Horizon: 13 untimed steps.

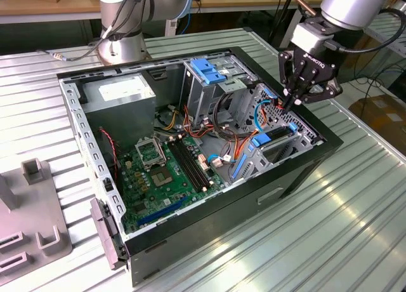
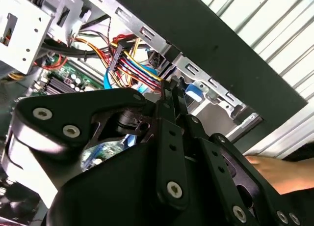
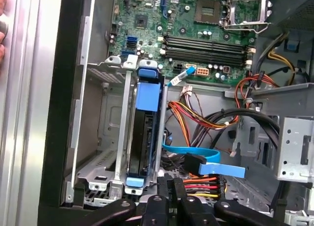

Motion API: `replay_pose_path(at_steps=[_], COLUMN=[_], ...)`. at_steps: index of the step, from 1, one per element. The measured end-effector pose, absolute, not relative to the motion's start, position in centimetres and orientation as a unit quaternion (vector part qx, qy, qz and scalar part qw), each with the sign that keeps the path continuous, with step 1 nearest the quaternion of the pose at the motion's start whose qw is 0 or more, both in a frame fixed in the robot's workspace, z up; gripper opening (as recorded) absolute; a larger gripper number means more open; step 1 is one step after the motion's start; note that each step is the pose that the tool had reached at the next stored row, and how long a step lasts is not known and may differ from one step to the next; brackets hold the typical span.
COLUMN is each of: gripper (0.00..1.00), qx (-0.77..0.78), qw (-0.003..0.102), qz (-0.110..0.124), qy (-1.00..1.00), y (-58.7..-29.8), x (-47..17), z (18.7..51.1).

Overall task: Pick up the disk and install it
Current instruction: 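Insert the first disk wire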

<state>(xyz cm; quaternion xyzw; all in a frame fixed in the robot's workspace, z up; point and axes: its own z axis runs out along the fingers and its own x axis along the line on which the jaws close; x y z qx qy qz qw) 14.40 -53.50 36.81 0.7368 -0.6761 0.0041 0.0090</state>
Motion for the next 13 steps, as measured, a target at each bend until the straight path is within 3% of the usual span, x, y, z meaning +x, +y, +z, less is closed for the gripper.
replay_pose_path(at_steps=[13], gripper=[0.16], qx=[0.694], qw=[0.009], qz=[0.004], qy=[-0.720], y=[-53.50], x=[14.10], z=[36.73])
